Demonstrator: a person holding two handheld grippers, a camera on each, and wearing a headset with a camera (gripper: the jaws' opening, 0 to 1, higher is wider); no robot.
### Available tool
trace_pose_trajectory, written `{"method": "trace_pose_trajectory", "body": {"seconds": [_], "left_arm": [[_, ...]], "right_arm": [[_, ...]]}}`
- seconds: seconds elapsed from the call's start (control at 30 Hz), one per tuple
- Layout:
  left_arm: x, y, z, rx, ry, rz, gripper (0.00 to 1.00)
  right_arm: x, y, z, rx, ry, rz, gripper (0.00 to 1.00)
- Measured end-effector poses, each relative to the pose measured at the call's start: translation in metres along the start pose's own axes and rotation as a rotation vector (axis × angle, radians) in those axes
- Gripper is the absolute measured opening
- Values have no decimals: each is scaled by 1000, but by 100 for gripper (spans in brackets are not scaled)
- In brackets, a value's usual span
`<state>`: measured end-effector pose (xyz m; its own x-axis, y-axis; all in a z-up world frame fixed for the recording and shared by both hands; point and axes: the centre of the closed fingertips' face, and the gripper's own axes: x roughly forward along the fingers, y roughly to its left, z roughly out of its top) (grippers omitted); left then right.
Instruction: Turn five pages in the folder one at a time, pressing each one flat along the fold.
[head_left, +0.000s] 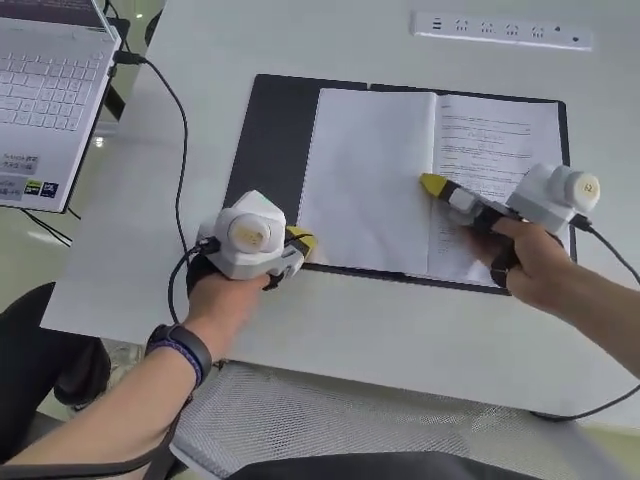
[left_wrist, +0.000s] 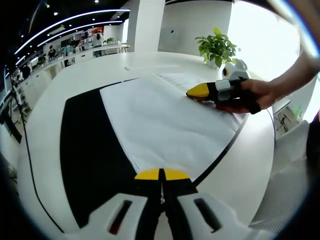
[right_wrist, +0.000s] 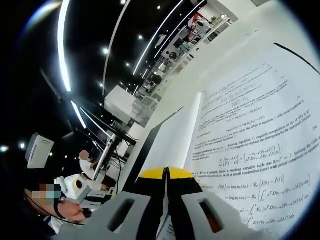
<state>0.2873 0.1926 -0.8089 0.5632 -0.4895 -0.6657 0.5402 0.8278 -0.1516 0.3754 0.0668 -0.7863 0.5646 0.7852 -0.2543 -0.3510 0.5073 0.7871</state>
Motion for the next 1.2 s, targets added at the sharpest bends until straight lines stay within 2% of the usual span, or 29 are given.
{"method": "trace_pose_trajectory", "body": {"seconds": [0.63,1.2], "left_arm": [[1,-1,-1,0,-2,1,0],[0,0,-1,-7,-3,2,0]], "right_arm": [[-31,22,-45,18,46,20,0],[-55,30,-71,62,49,29,0]]}}
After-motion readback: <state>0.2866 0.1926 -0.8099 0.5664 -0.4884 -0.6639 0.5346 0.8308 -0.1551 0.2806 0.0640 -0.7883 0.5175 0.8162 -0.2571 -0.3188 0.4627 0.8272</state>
